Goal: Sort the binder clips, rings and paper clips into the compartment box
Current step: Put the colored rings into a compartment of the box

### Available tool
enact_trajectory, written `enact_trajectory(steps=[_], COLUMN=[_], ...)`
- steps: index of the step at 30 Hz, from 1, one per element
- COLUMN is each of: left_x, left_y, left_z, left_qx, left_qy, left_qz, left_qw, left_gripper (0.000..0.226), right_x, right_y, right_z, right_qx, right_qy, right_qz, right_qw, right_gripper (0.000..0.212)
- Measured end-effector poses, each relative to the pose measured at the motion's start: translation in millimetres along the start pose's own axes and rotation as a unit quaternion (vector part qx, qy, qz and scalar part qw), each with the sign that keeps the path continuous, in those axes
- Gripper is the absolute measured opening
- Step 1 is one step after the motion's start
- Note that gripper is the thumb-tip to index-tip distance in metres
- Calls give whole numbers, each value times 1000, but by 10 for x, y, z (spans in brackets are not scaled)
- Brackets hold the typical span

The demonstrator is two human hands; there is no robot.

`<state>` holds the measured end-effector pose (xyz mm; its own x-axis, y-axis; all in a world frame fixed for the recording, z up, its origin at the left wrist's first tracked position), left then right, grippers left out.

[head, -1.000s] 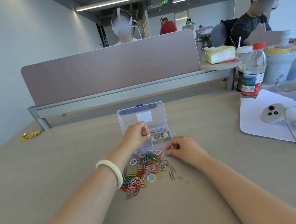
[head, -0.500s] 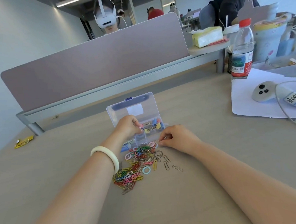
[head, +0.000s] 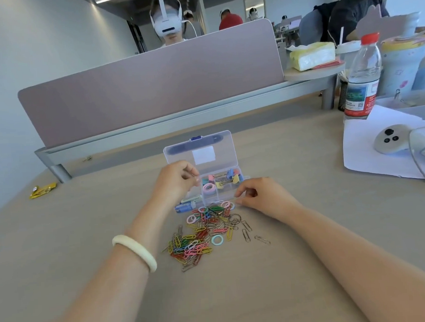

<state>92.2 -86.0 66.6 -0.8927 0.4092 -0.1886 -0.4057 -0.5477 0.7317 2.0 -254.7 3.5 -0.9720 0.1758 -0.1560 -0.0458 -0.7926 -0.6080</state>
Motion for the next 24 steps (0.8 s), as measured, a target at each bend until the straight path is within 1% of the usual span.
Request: enact_trajectory(steps=[1, 3, 5, 7, 10, 13, 15, 18, 20, 22, 24], left_x=[109, 315, 452, 498, 505, 515, 530, 547, 557, 572, 589], left_y=[-28, -141, -285, -381, -422, -430, -446, -500, -548, -563, -559], left_z=[40, 47, -2, -54, -112, -124, -120, -77, -65, -66, -69], left_qx=[1, -35, -73, -93, -119, -131, -124, -82, -45, -22, -10], left_qy=[-1, -23, -40, -51, -67, -61, -62, -52, -48, -45, -44], left_qz=[-5, -4, -1, -4, -21, -33, -34, -21, -5, 4, 9], left_qw=[1000, 999, 997, 994, 990, 989, 990, 995, 998, 999, 999], left_gripper=[11, 4, 3, 4, 12, 14, 13, 12, 19, 27, 27], right_x=[-4, -9, -11, -11, -1, 1, -7, -19, -20, -15, -11], right_y=[-23, -69, -103, -129, -189, -242, -261, -261, -243, -221, -199], right_z=[1, -21, -60, -91, -136, -141, -124, -89, -78, -71, -56], right_qx=[2, 22, 54, 86, 131, 156, 177, 207, 208, 204, 197], right_qy=[2, -4, -16, -28, -47, -46, -52, -59, -63, -72, -79], right_qz=[13, 38, 57, 71, 91, 101, 103, 93, 82, 63, 46], right_qw=[1000, 999, 997, 993, 986, 982, 977, 972, 973, 974, 976], right_gripper=[5, 6, 10, 14, 17, 11, 9, 6, 5, 9, 17])
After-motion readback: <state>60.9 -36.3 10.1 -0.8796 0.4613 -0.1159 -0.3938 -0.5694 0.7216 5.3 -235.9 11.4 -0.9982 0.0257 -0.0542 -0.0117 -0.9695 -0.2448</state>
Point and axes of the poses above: each hand's wrist, its own x-axis away from the middle knuckle, its own z-axis out of the back of the hand, y = z × x, the point moved 6 cm from there along -x, towards the middle knuckle, and after that the axes turned 9 degrees about x, right-handed, at the moved point
